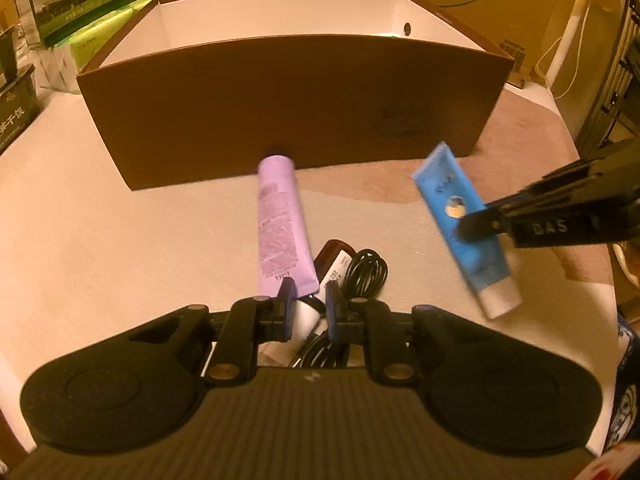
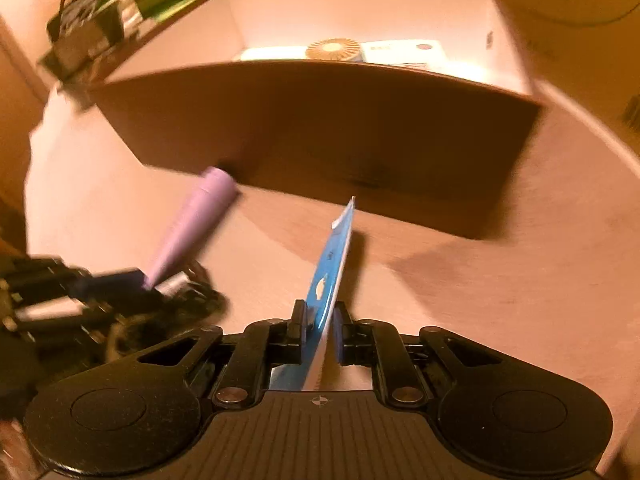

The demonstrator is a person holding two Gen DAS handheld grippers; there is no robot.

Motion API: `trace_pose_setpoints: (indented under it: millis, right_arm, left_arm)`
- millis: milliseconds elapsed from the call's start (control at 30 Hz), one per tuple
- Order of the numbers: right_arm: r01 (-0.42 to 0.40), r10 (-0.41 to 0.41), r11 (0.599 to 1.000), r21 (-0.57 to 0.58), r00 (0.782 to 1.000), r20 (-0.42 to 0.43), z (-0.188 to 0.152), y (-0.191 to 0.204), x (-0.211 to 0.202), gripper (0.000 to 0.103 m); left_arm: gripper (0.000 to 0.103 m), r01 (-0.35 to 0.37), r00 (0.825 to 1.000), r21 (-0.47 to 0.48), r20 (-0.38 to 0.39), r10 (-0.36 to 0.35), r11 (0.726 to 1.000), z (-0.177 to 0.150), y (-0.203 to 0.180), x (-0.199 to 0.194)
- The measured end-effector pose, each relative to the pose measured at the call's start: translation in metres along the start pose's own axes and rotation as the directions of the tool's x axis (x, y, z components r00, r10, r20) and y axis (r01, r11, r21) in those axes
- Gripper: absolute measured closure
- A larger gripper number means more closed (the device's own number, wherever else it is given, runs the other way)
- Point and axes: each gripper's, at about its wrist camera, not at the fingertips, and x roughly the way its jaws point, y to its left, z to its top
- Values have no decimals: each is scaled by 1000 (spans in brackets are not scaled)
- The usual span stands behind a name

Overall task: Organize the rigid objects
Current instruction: 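Grasp the brown-capped white bottle with the left tool while the right tool grasps the blue tube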

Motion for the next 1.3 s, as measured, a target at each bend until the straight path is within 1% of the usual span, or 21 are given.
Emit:
trace_pose_setpoints:
  millis: [67, 100, 200, 267, 333, 400, 433, 533, 600, 633, 667, 733, 800, 900, 933, 967, 1067, 1133, 1200, 1300]
  right_arm:
    - [1, -1, 1000, -7, 1000, -6, -12, -8, -6, 90]
    - [-2, 2, 1000, -23, 1000, -10, -16, -9, -8, 90]
    - [-4, 4, 999, -39, 1000, 6, -25, -11, -15, 90]
    - [-8, 8, 1000, -10, 1000, 23, -31, -15, -16, 89]
    - [-10, 10, 999, 43, 1000, 16, -34, -18, -15, 82]
    - [-9, 8, 998, 63, 1000, 12, -30, -19, -11, 71]
    - [-8, 7, 998, 63, 1000, 17, -32, -19, -11, 70]
    - [-21, 20, 998, 57, 1000, 13, -34, -20, -8, 70]
    - [-21, 21, 999, 31, 1000, 12, -34, -21, -9, 71]
    - [-21, 21, 1000, 13, 1000, 12, -33, -21, -9, 72]
    - [-23, 23, 1000, -5, 1000, 11, -33, -21, -10, 76]
    - [-7, 7, 999, -33, 1000, 3, -35, -23, -11, 79]
    - [8, -8, 998, -62, 1000, 4, -37, -26, -12, 82]
    - [0, 1, 994, -109, 1000, 2, -41, -31, -16, 82]
    - [2, -1, 993, -115, 1000, 7, -43, -33, -17, 82]
    - [7, -6, 994, -112, 1000, 10, -44, -34, -18, 82]
    - [3, -2, 998, -66, 1000, 17, -46, -41, -20, 80]
    - [10, -10, 1000, -18, 1000, 17, -45, -45, -20, 75]
    - [30, -30, 999, 16, 999, 17, -45, -46, -20, 66]
    - [43, -44, 998, 36, 999, 19, -46, -45, -18, 65]
  left_arm:
    - [89, 26, 1000, -33, 8, -26, 999, -4, -5, -6]
    - [87, 38, 999, -50, 7, -38, 998, -6, -6, -8]
    - [85, 4, 1000, -66, 0, -4, 998, -10, -5, -12]
    - [83, -15, 1000, -70, -3, 15, 997, -12, 0, -15]
    - [80, -25, 1000, -70, -4, 25, 997, -12, 7, -15]
    - [79, -41, 999, -55, -11, 40, 998, -12, 10, -12]
    - [79, -35, 999, -49, -18, 34, 998, -12, 10, -9]
    - [79, -24, 1000, -51, -13, 23, 998, -12, 8, -3]
    - [81, -17, 999, -57, -35, 15, 998, -12, 4, 2]
    - [83, -9, 999, -62, -40, 7, 998, -13, 0, 4]
    - [83, -1, 999, -63, -45, -1, 998, -14, -4, 5]
    - [84, -2, 999, -57, -44, 0, 998, -16, -15, 5]
    - [84, 1, 999, -105, -48, -6, 994, -18, -22, 3]
    - [85, 33, 998, -193, -42, -42, 981, -21, -28, 0]
    - [85, 25, 999, -197, -39, -33, 980, -22, -31, 1]
    - [84, 11, 999, -189, -38, -18, 982, -22, -34, 2]
    - [83, -3, 999, -160, -44, -4, 987, -17, -38, 5]
    - [83, -11, 999, -125, -44, 6, 992, -13, -40, 8]
    - [83, -18, 999, -101, -50, 13, 995, -11, -42, 12]
    - [82, -31, 998, -72, -56, 27, 997, -7, -45, 15]
